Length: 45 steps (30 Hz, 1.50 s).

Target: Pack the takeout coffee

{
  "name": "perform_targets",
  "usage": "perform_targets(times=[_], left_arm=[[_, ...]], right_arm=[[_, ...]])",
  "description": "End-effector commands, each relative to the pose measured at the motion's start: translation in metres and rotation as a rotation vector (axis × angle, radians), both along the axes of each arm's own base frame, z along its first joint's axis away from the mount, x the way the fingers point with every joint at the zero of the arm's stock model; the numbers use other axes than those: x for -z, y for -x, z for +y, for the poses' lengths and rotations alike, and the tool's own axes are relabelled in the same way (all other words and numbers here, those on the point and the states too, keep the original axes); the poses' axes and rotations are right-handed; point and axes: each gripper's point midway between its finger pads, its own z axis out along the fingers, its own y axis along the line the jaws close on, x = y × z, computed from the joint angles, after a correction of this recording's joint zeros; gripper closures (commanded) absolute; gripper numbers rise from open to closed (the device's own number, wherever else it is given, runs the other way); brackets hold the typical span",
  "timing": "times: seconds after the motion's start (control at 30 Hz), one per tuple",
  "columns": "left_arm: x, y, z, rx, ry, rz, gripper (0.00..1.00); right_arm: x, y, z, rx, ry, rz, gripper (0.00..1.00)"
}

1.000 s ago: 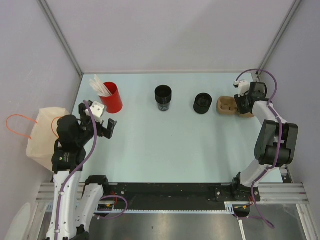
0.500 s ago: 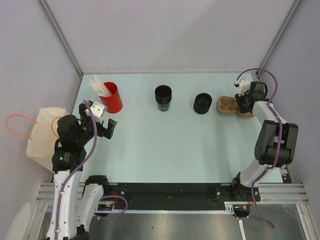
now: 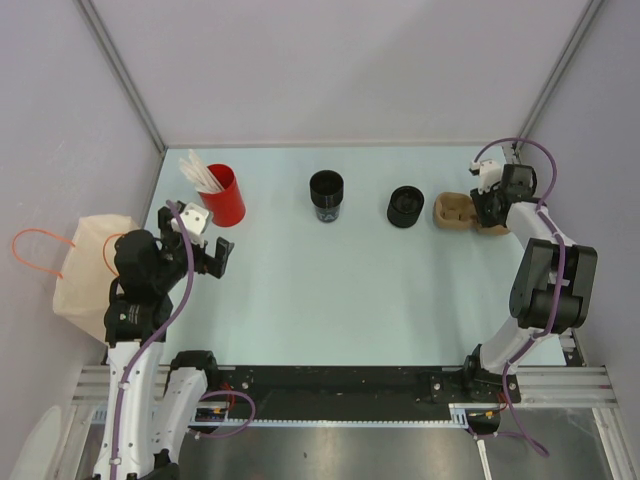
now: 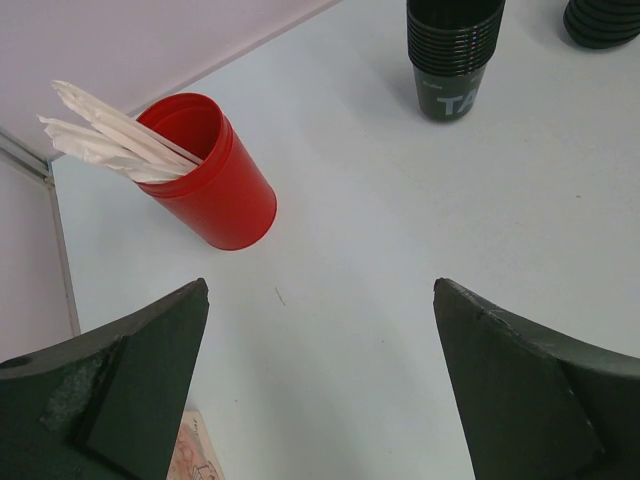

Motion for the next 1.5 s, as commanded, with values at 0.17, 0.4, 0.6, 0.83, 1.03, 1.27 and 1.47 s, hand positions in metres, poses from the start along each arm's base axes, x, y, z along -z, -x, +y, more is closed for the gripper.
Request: perform_targets(times=[0.17, 0.4, 0.6, 0.83, 1.03, 1.27, 1.47], left_arm=[[-0.005, -0.001, -0.003, 0.011, 0.024, -0.02, 0.01], [-0.005, 0.0, -0.003, 0.012, 0.025, -0.023, 0.01], [-0.005, 0.0, -0.002, 0.01, 0.025, -0.021, 0.0], [-0.004, -0.001, -0.002, 0.012, 0.026, -0.02, 0.01], [-0.004, 0.0, -0.003, 0.014, 0.028, -0.019, 0.01], [-0.004, 0.0, -0.004, 0.019, 0.029, -0.021, 0.0], [-0.004, 0.0, -0.004, 0.021, 0.029, -0.02, 0.01]], right_arm=[[0.006, 0.005, 0.001, -0.042, -0.023, 0.025, 0.6], [0.005, 0.005, -0.001, -0.038, -0.03, 0.021, 0.68], [0.005, 0.004, -0.001, -0.036, -0.029, 0.02, 0.75], [0.0, 0.004, 0.001, -0.042, -0.038, 0.007, 0.89], [-0.005, 0.001, -0.001, -0.03, -0.033, -0.013, 0.96], [-0.019, -0.003, 0.0, -0.015, -0.037, -0.055, 1.0], [-0.031, -0.005, -0.003, 0.007, -0.029, -0.093, 1.0]])
